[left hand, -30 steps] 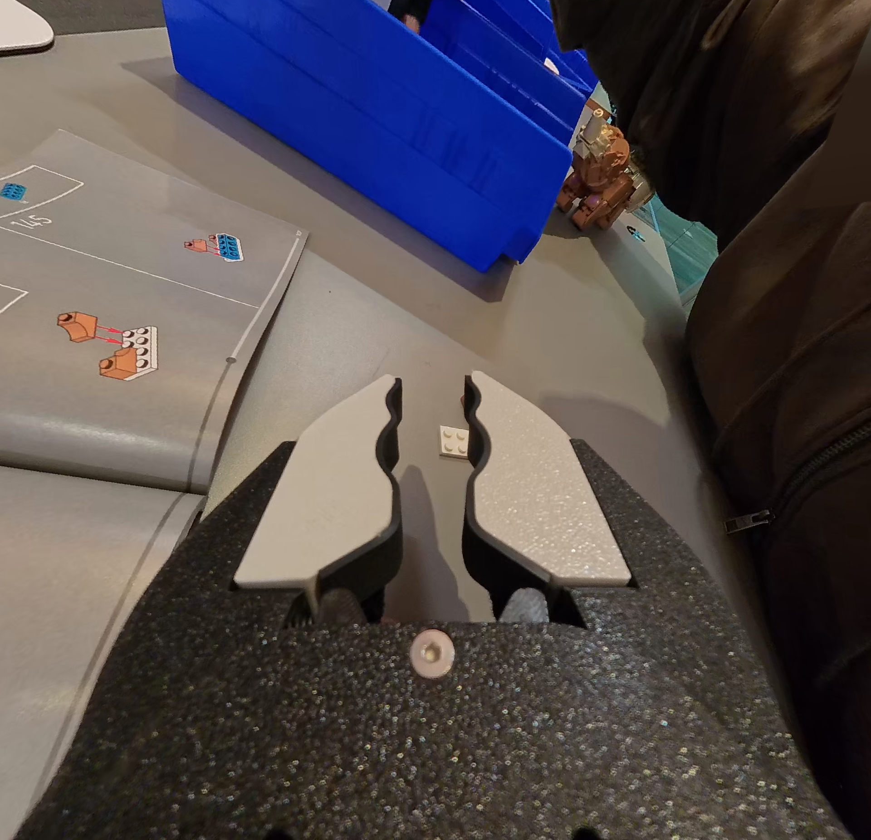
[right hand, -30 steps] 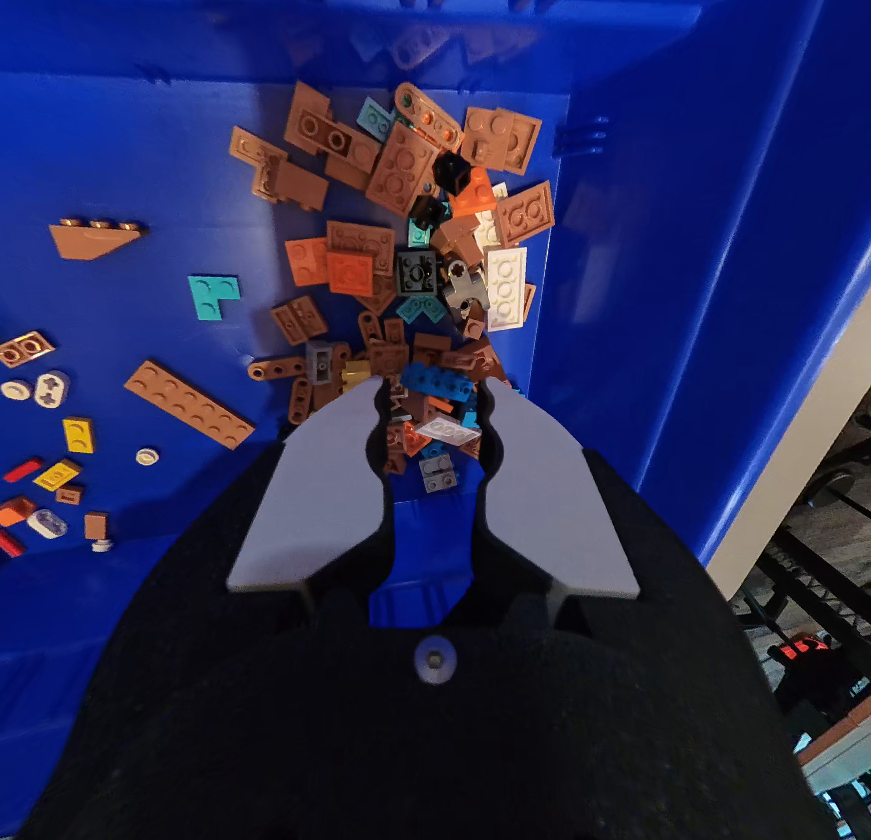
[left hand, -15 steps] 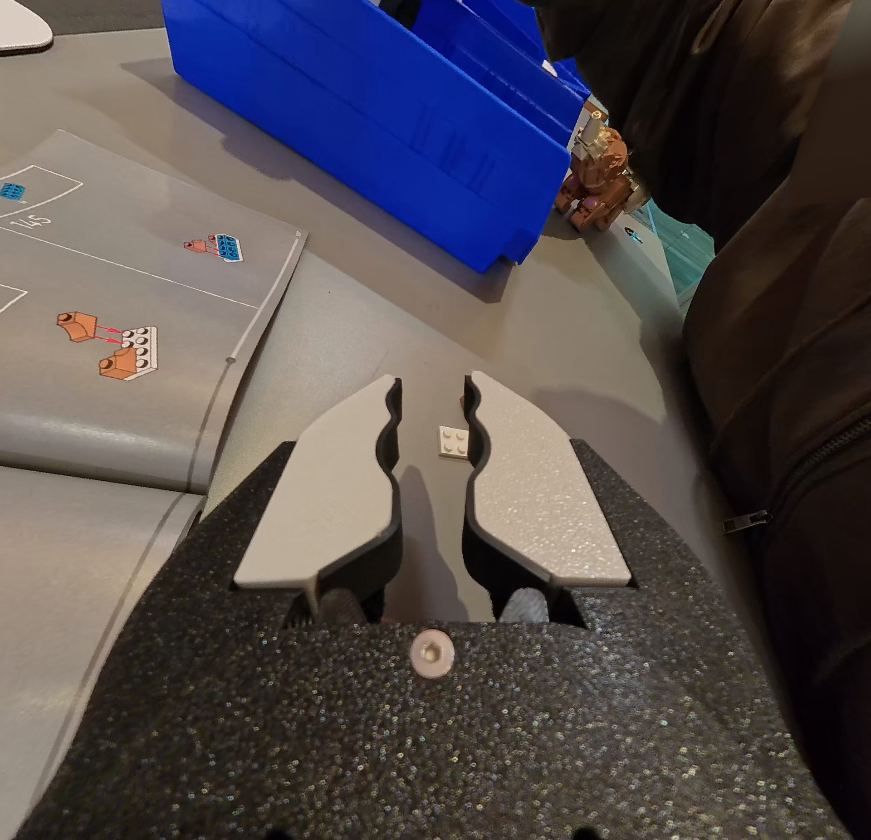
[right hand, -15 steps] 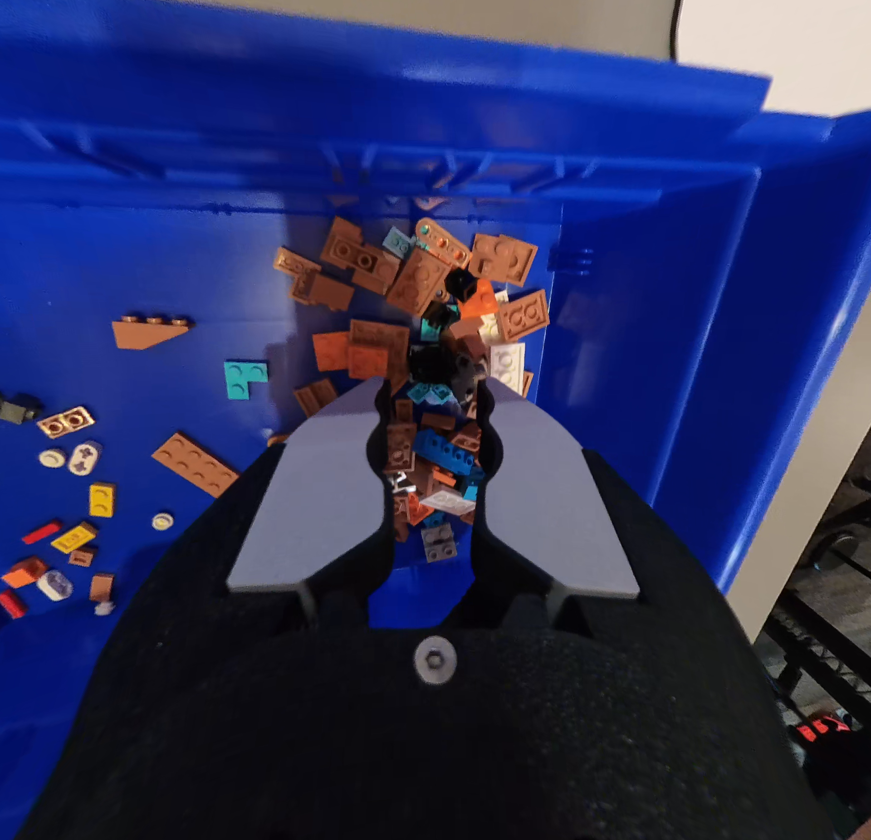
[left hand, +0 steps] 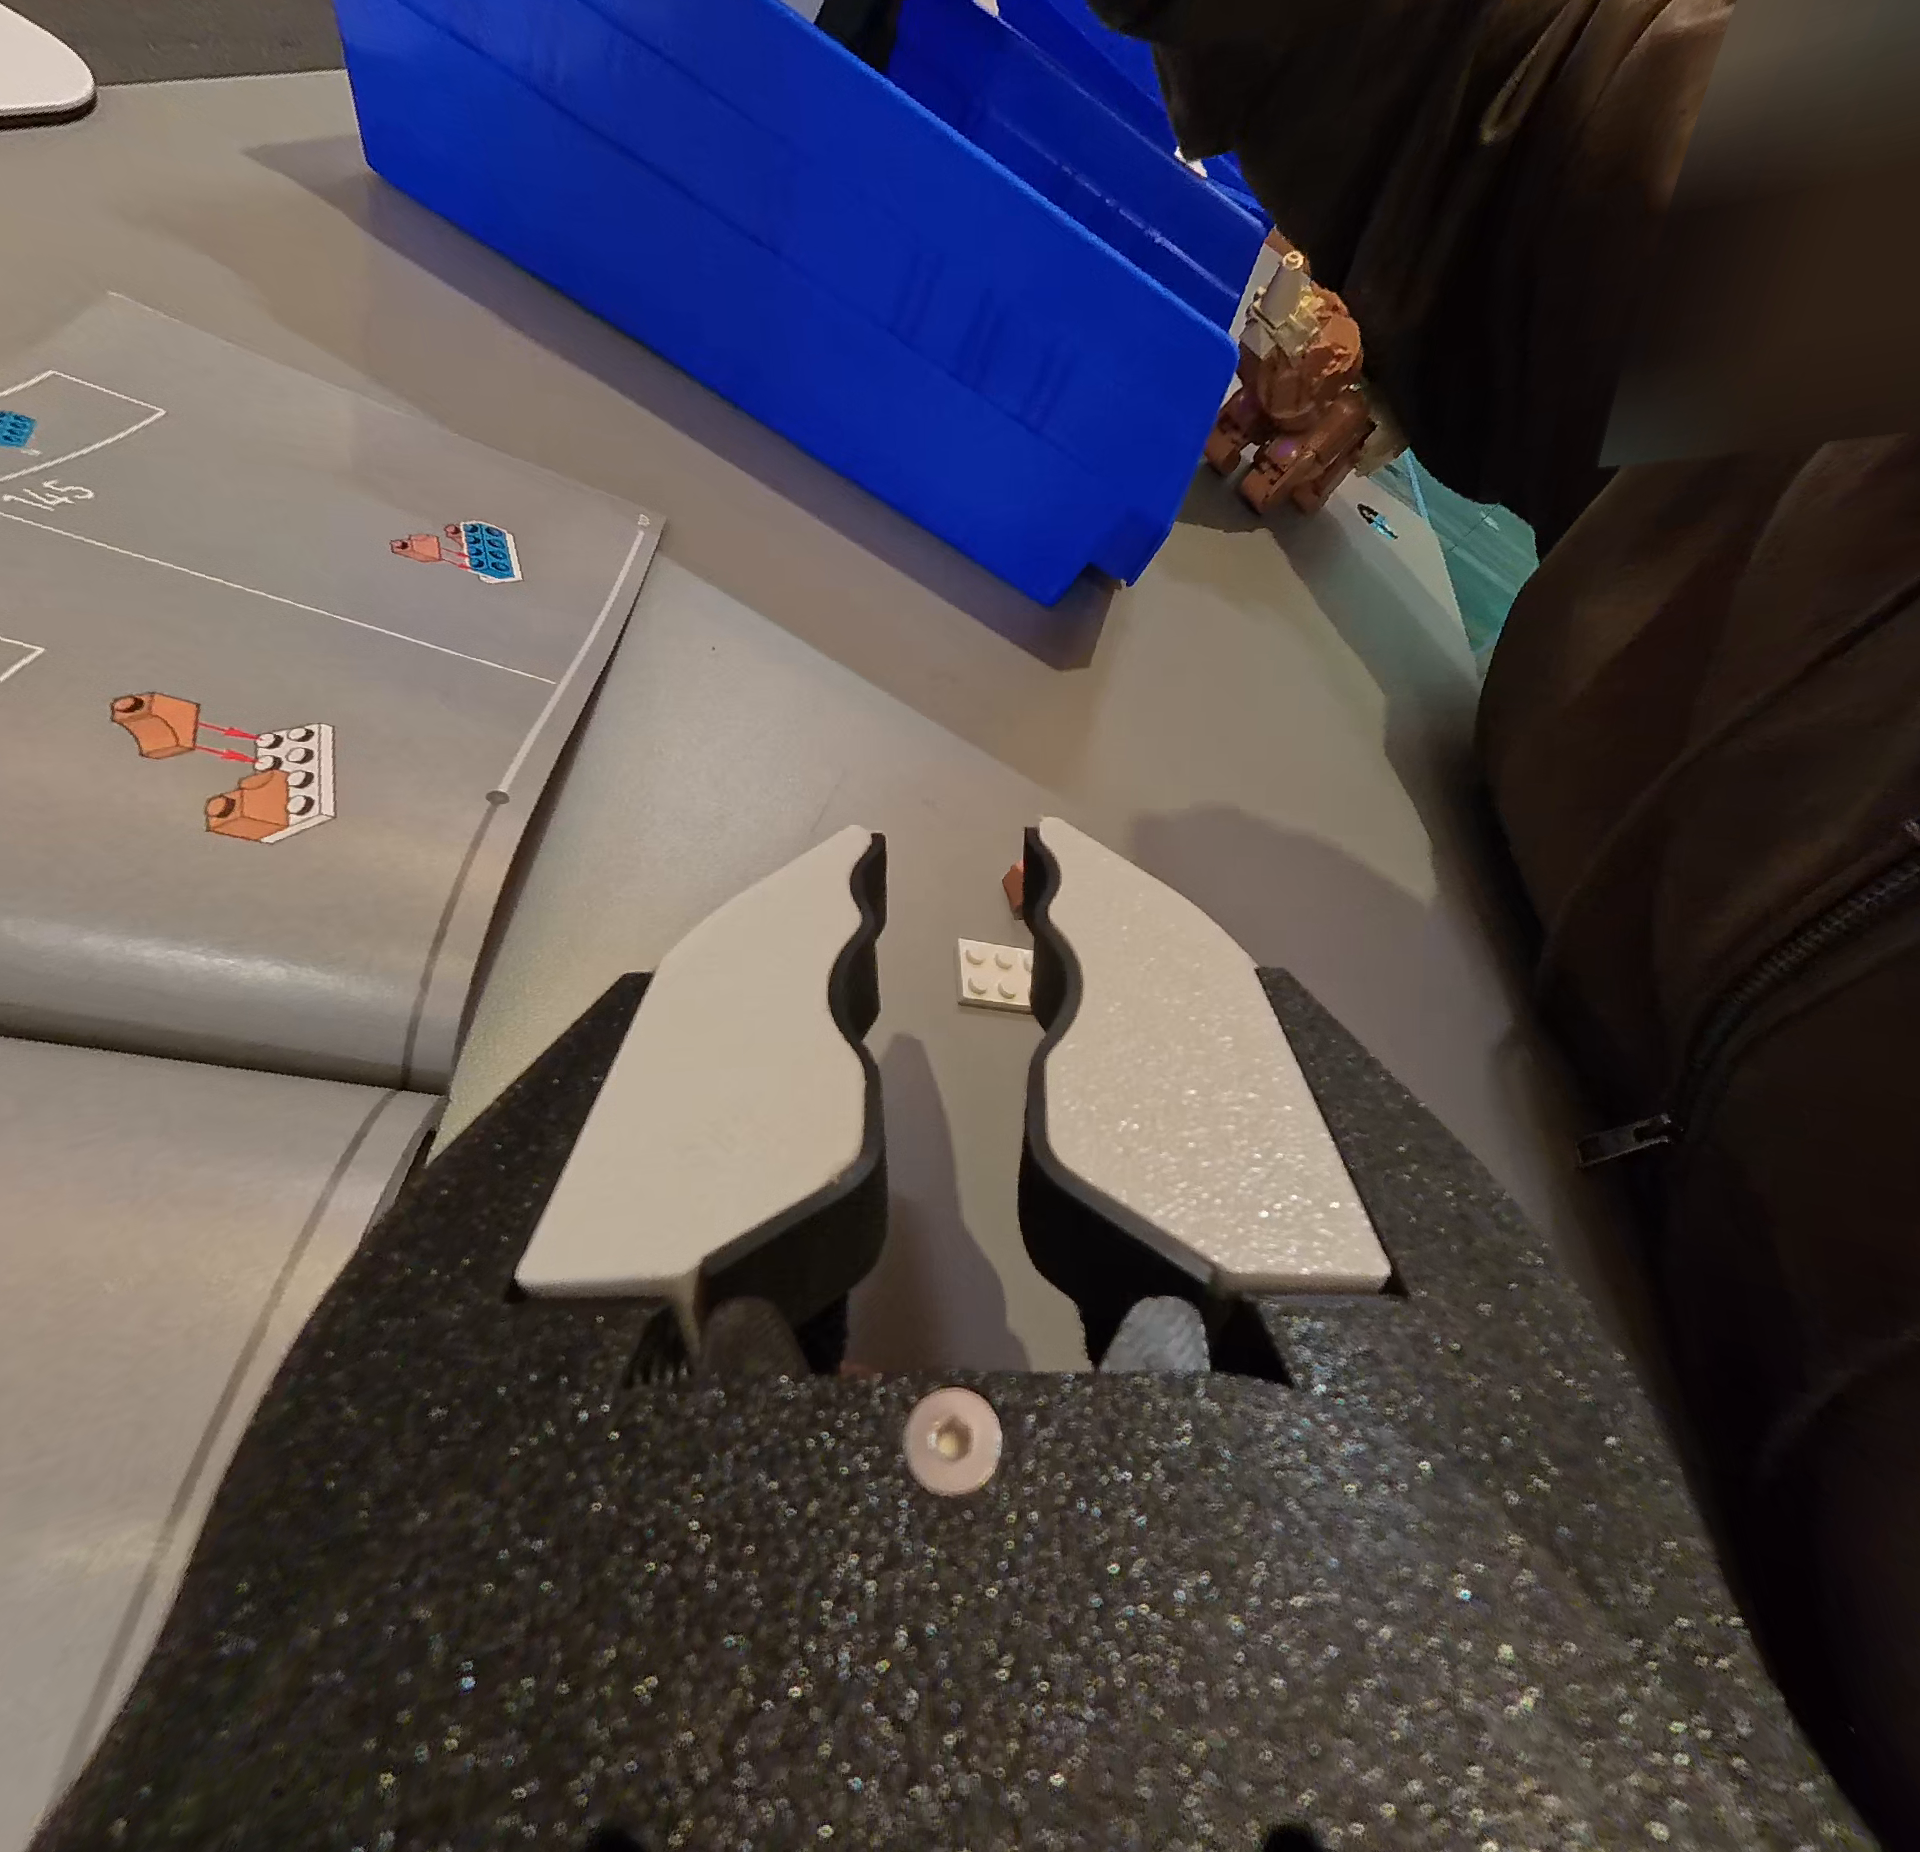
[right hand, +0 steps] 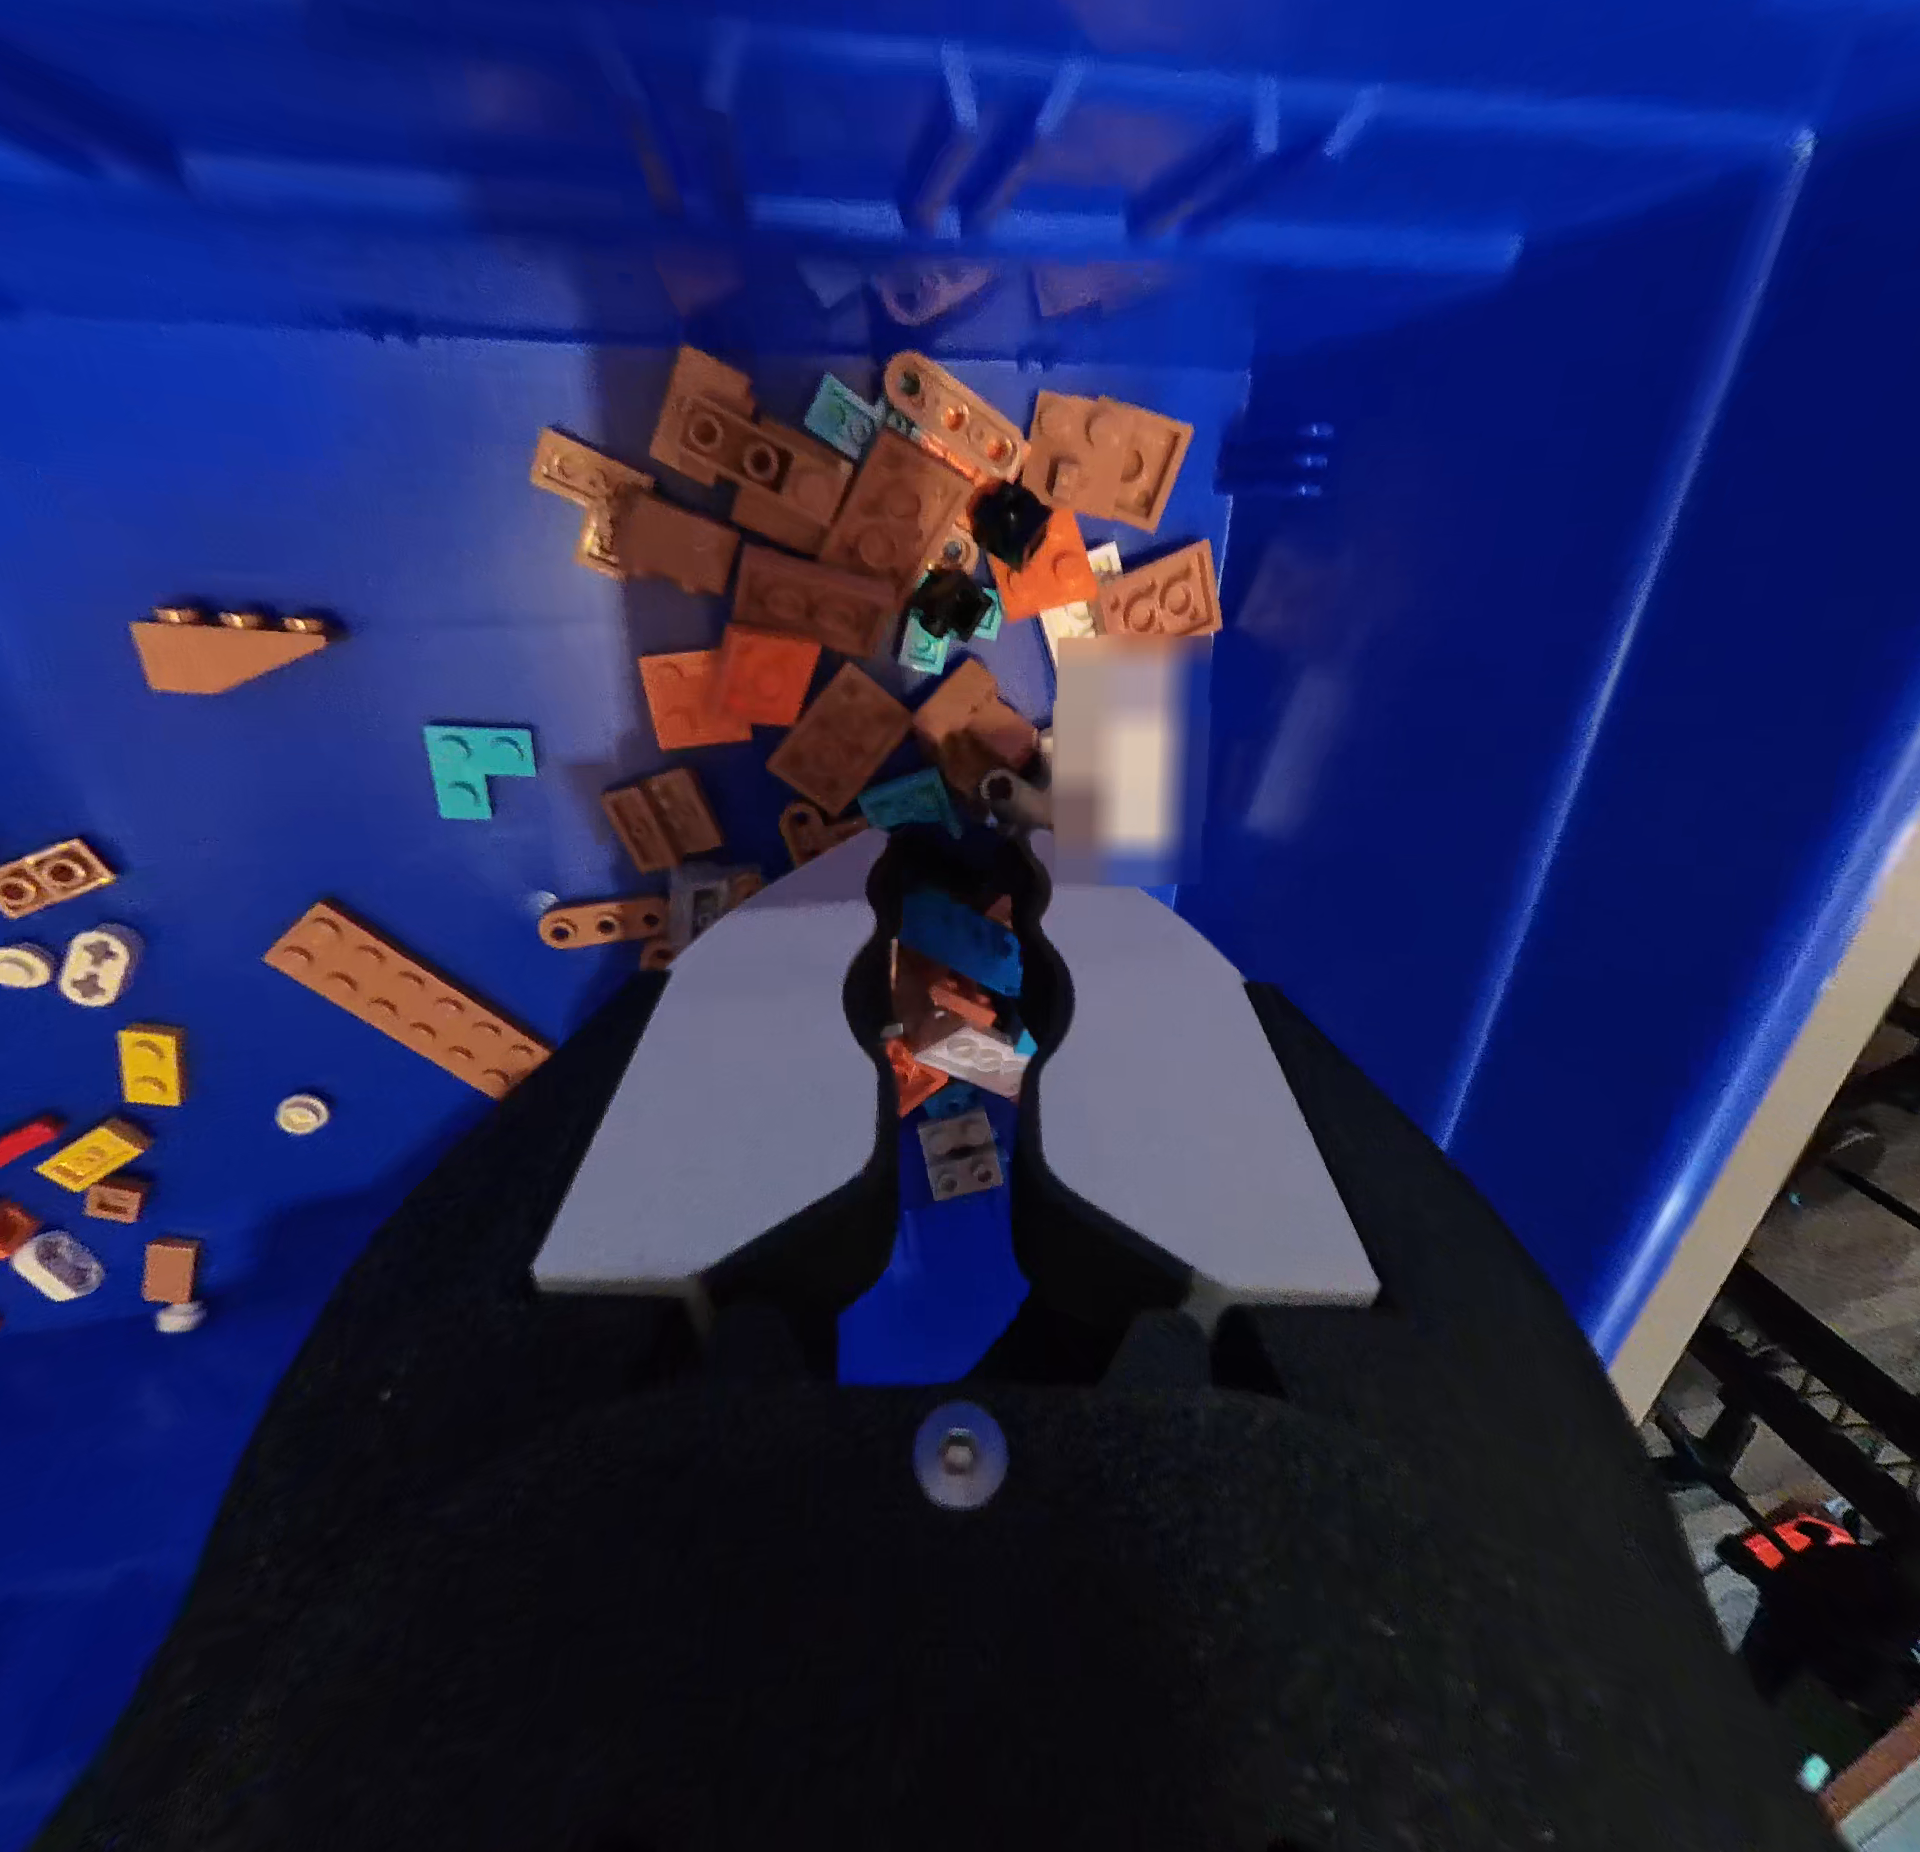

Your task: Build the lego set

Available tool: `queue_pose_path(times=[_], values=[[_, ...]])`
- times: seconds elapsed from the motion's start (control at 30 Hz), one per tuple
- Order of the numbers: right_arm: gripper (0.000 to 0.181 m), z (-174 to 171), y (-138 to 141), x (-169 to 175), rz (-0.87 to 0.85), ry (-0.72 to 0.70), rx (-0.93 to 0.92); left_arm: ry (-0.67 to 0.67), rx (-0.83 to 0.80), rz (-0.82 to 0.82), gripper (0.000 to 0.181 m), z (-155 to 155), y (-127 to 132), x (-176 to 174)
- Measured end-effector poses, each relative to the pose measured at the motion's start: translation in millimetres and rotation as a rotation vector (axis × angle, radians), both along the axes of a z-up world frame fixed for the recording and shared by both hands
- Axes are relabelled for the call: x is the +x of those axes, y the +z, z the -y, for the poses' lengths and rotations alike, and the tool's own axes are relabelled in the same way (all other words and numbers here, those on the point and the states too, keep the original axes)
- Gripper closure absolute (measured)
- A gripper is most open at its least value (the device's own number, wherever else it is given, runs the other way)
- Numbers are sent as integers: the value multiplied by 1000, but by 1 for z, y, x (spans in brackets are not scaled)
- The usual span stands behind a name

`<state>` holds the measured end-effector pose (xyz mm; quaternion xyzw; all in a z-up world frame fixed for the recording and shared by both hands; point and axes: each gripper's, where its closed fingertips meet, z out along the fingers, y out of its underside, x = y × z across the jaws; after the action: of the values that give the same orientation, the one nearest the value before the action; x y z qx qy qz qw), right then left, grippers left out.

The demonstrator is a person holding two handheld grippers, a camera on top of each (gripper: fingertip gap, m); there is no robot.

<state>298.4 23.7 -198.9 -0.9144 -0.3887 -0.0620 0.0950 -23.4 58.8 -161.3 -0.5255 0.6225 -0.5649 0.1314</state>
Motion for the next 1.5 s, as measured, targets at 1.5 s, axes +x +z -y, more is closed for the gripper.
queue_pose_path(times=[1.5], values=[[164,-23,-1,-67,-180,253,107,6,-12,-4,156,-1,0,1]])
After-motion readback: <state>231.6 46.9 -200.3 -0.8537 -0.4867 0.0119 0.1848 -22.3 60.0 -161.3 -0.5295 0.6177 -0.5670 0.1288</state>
